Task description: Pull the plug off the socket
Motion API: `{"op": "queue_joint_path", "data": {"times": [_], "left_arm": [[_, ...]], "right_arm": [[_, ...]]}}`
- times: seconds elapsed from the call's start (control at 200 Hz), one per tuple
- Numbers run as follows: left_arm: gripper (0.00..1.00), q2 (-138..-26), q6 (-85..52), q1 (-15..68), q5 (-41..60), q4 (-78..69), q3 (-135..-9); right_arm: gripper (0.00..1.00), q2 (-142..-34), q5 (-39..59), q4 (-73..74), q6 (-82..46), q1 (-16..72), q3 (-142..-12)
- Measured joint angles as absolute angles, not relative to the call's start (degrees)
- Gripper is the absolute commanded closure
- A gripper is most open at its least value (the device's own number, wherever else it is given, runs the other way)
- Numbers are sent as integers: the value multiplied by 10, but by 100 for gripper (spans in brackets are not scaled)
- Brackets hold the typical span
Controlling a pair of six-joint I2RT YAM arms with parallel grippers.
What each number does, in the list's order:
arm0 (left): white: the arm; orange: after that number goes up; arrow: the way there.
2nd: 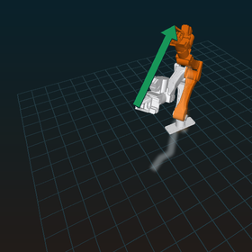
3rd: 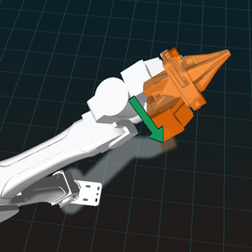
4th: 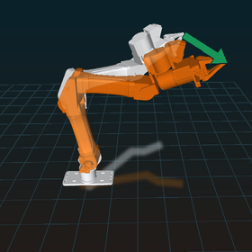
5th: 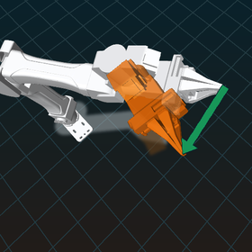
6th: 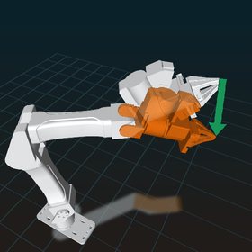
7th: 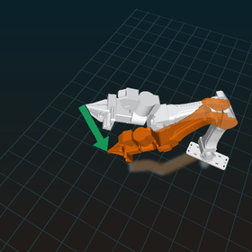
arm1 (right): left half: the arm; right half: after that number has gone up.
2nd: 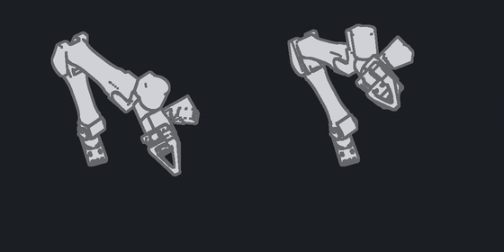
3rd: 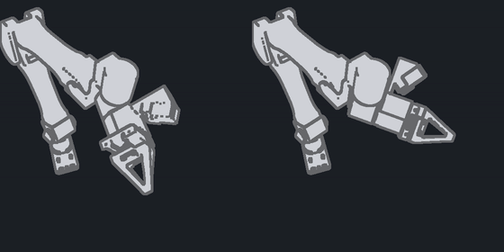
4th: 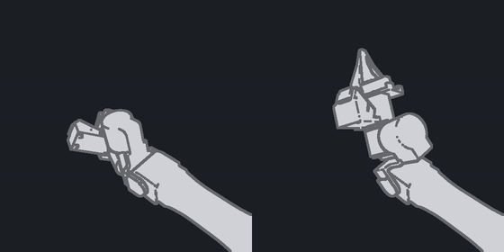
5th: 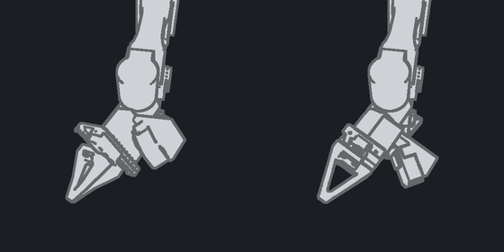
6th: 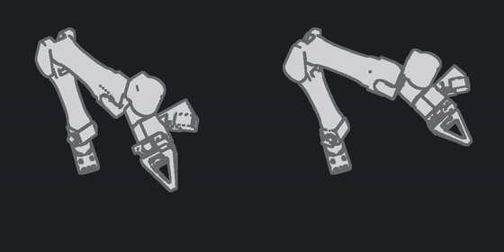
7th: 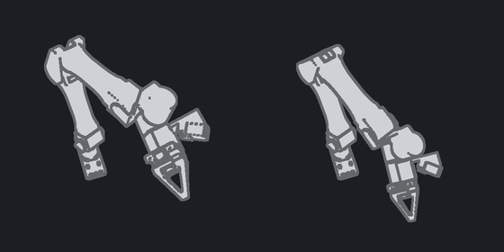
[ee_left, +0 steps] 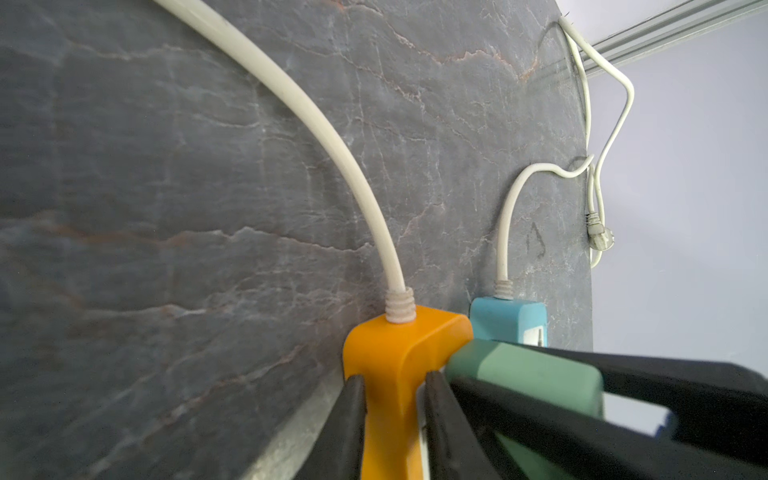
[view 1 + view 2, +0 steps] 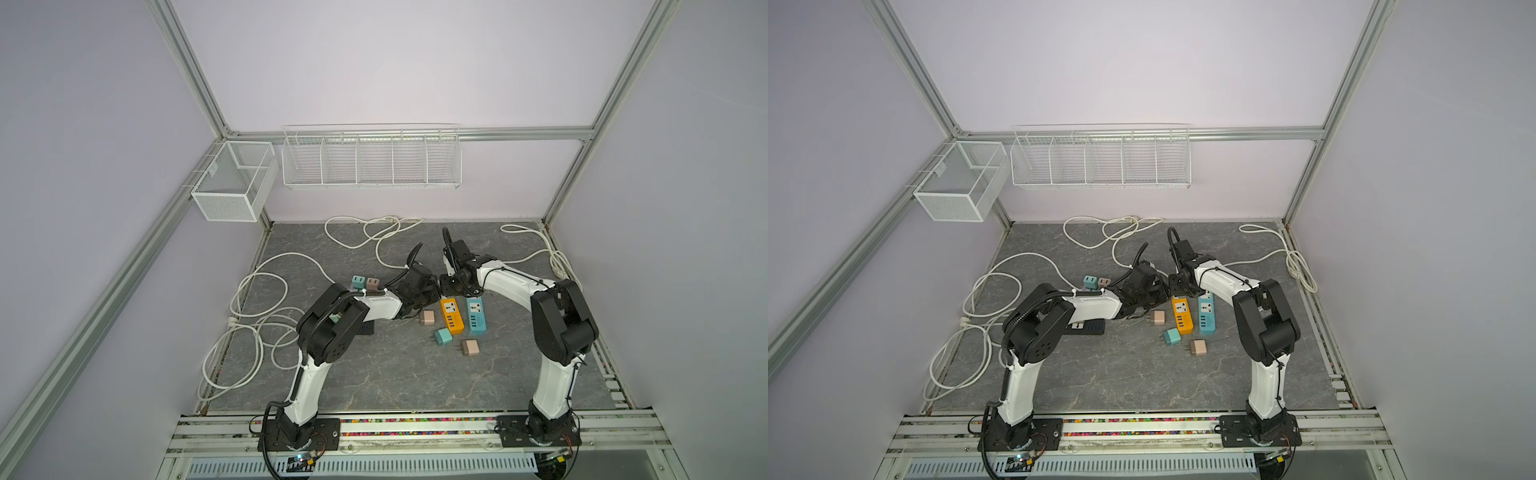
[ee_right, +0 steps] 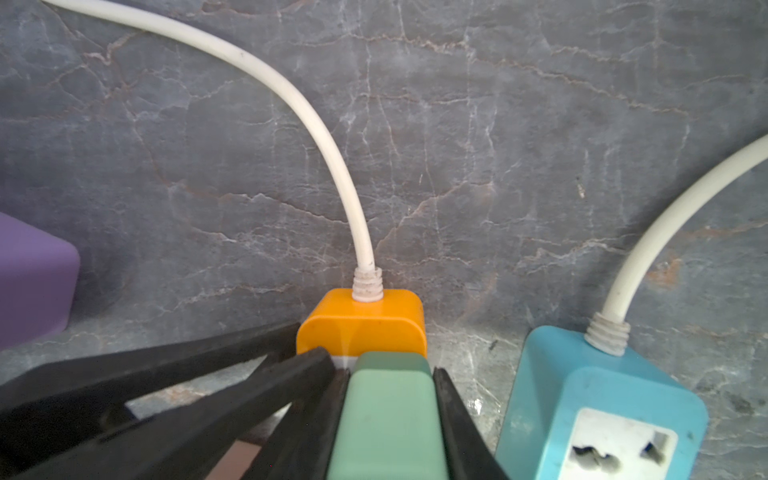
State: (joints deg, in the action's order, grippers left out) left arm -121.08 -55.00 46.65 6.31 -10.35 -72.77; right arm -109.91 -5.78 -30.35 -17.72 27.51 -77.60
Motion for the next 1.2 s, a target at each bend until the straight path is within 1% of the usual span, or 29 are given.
{"op": "queue_joint_path", "data": {"times": [0.745, 1.0, 1.2], "left_arm": [[76, -1209, -550, 466, 63, -122, -715], [77, -1207, -550, 466, 63, -124, -714], [79, -1207, -550, 466, 63, -122, -714]], "right_arm": [[79, -1100, -65, -307, -169, 277, -779], [80, -1100, -41, -309, -166, 265, -779], [81, -1100, -53, -308, -167, 274, -779]]}}
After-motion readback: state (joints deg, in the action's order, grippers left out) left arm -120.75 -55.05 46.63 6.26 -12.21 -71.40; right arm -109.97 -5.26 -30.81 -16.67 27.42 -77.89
